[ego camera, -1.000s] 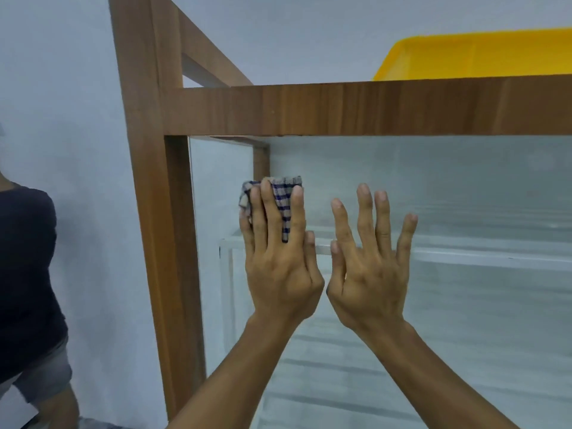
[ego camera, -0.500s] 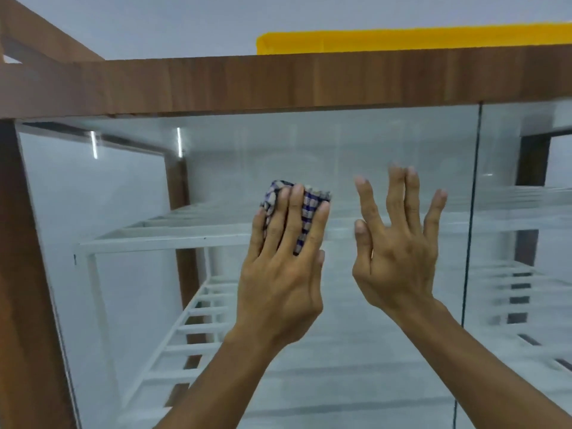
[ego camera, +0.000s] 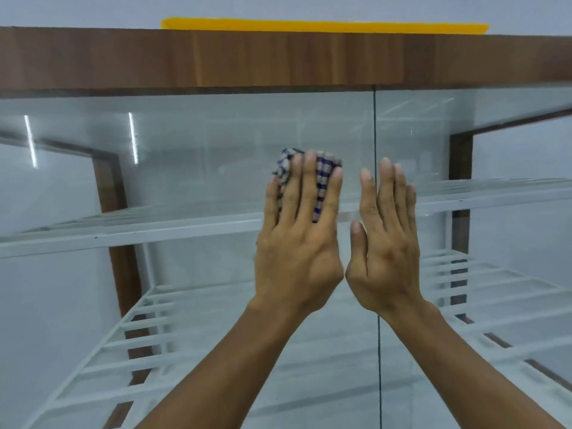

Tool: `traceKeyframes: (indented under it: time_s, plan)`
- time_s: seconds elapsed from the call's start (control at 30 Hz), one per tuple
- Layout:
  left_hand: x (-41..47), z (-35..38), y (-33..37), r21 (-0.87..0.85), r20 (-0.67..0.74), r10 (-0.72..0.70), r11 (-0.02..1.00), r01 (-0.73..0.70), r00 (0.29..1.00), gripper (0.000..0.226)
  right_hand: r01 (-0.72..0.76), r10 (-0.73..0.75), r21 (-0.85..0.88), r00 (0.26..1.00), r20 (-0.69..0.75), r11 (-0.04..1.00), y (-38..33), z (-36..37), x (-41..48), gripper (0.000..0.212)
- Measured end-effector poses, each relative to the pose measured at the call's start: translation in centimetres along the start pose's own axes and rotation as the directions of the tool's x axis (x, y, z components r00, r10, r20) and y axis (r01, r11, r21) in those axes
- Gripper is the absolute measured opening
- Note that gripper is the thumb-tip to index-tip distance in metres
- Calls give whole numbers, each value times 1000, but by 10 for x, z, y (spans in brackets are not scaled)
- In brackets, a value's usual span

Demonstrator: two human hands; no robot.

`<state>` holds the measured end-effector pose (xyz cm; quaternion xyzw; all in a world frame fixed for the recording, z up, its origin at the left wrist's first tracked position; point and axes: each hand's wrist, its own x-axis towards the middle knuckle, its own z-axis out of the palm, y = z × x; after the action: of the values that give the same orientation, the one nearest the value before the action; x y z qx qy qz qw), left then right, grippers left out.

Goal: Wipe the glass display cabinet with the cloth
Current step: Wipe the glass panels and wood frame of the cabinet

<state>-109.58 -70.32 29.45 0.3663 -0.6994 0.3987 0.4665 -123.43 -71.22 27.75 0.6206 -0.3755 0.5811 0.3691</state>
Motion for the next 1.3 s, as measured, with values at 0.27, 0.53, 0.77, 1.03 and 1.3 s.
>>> traceKeyframes:
  time_s: [0.27,0.53,0.77,1.03,1.3]
  plan:
    - [-26,26,25,25,71,190,981,-192,979,63,7,-7,-42,1000,5,999,21,-5,-34,57]
    - [-59,5,-46,103,-7,152,983,-151,988,62,60,-51,-162,997,55,985,-45,36,-44,62]
    - [-80,-35,-122,157,-74,15,988,-3,997,64,88,-76,-137,993,87,987,-126,73,-17,71]
    - [-106,-85,-213,137,-140,-152,976,171,978,64,218,-187,-182,967,174,959,-226,110,9,77]
    - [-143,-121,-281,110,-162,-322,933,341,933,59,299,-261,-160,940,221,941,-283,136,-13,66]
